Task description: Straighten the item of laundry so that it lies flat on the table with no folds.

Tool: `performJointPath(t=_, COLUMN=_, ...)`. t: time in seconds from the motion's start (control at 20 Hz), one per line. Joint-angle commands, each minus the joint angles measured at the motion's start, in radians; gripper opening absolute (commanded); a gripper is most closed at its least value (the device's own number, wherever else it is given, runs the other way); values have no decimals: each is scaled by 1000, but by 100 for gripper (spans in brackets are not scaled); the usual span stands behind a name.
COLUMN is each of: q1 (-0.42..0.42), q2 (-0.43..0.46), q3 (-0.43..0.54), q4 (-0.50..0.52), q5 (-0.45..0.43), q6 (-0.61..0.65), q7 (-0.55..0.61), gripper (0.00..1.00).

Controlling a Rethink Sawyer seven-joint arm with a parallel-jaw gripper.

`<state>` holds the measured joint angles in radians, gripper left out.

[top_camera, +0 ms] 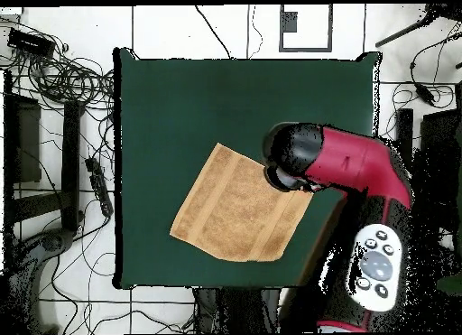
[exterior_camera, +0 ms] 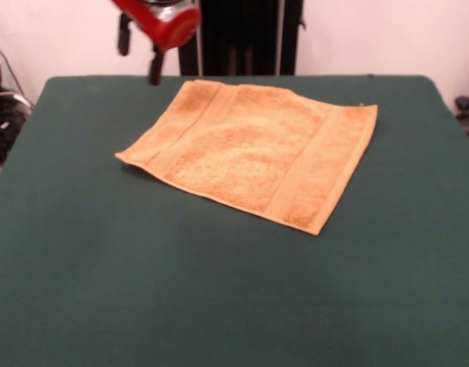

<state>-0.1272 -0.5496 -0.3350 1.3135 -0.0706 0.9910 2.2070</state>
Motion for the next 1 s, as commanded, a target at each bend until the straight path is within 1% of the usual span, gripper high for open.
performJointPath(t=0.05, q1=-32, q2=12, q3=256, q4=146, q5=-69, q6=-81, q7=-322, gripper=100)
performJointPath(t=0.25, q1=-58, q2=-9, q3=302, q4=156, q5=-68, q6=-58, q7=-275, gripper=100)
performJointPath(t=0.5, q1=-114, q2=-28, q3=390, q4=180, q5=-45, q6=-50, q7=-269, gripper=100)
performJointPath(t=0.8, q1=-149, q2=-44, q3=441, q4=192, q5=-56, q6=-47, q7=-231, gripper=100)
performJointPath(t=1.0, q1=-219, q2=-87, q3=512, q4=240, q5=-30, q6=-102, q7=-258, gripper=100)
